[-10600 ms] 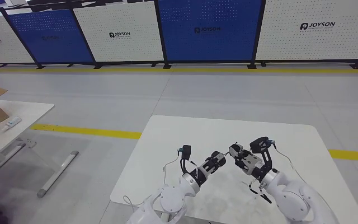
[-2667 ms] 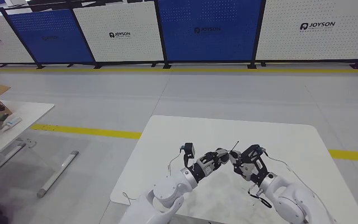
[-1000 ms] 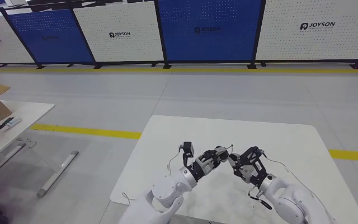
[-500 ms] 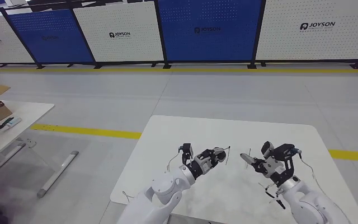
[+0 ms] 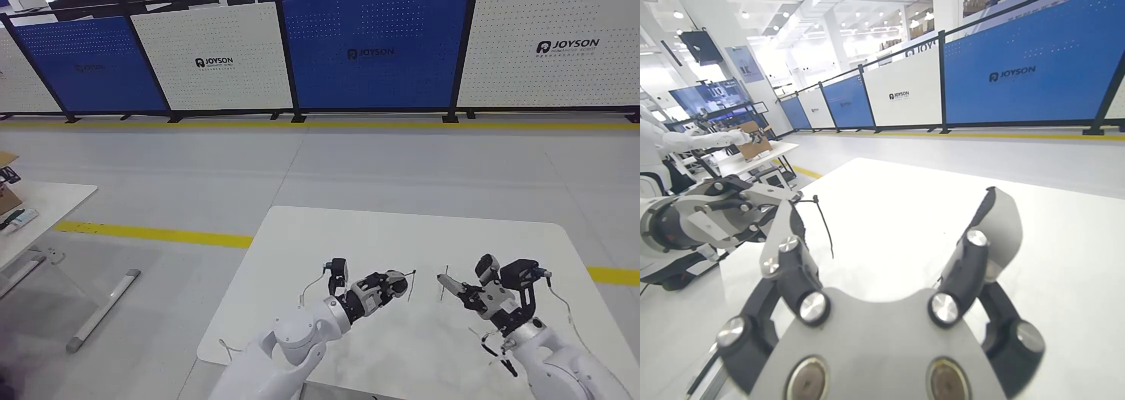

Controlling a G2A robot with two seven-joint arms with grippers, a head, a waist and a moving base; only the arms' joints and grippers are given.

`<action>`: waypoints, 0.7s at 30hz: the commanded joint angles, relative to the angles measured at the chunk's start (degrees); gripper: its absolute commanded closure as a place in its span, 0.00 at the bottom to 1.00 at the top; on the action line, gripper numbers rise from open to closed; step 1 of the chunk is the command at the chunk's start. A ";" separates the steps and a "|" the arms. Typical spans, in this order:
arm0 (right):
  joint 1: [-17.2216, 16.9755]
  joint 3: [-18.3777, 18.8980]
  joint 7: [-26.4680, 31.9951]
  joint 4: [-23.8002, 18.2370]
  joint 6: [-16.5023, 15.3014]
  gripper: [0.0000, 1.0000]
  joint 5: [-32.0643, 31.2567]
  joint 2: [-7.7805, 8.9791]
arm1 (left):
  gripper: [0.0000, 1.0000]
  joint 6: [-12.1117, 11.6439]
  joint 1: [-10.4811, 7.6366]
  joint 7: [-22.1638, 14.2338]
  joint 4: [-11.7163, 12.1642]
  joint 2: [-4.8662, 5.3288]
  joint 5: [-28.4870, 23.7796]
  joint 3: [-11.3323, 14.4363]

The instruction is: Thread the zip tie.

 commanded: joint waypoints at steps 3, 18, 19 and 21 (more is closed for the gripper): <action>0.84 0.81 -0.26 1.80 2.65 0.00 4.03 -0.48 | 1.00 -1.14 0.00 2.83 0.90 -0.21 -2.07 -0.67; -2.73 7.42 -3.90 1.83 6.72 0.00 19.46 -1.39 | 1.00 -7.29 -0.86 6.24 5.34 -0.97 -10.17 -2.95; -2.73 7.42 -3.90 1.83 6.72 0.00 19.46 -1.39 | 1.00 -7.29 -0.86 6.24 5.34 -0.97 -10.17 -2.95; -2.73 7.42 -3.90 1.83 6.72 0.00 19.46 -1.39 | 1.00 -7.29 -0.86 6.24 5.34 -0.97 -10.17 -2.95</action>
